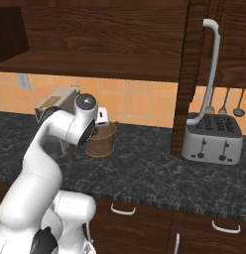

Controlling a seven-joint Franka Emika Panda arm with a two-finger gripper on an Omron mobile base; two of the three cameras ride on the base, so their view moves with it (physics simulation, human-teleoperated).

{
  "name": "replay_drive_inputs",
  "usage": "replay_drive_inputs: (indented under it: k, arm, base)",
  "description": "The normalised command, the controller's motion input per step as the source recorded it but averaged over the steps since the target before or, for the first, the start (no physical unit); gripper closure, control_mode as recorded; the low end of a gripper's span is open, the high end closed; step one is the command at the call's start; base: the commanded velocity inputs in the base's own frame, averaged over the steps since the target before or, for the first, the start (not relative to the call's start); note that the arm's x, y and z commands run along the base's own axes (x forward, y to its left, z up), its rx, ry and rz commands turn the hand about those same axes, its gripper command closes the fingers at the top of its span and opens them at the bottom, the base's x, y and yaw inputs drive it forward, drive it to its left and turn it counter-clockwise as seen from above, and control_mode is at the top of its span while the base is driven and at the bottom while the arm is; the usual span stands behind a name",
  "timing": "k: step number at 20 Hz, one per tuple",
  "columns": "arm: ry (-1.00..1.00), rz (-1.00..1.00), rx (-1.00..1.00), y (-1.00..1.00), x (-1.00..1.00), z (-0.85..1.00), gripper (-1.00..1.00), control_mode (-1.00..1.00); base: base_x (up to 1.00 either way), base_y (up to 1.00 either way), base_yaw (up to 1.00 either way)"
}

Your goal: Open the cabinet, pick up the bread from the cabinet and place it in the basket. Then move the basket to the dining counter.

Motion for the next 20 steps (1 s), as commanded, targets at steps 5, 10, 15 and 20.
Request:
replay_drive_inputs:
  k: [5, 10, 15, 20]
  arm:
    - [0.00, -0.01, -0.03, 0.01, 0.73, -0.40, 1.00, -1.00]
    - [0.02, 0.00, -0.02, 0.01, 0.63, -0.52, 1.00, -1.00]
    - [0.00, 0.00, -0.04, 0.03, 0.39, -0.55, 1.00, -1.00]
    - [-0.01, 0.00, -0.01, 0.00, 0.23, -0.32, 1.00, -1.00]
  base:
    - [0.00, 0.00, 0.00]
    - [0.00, 0.00, 0.00]
    - [0.00, 0.00, 0.00]
    - [0.00, 0.00, 0.00]
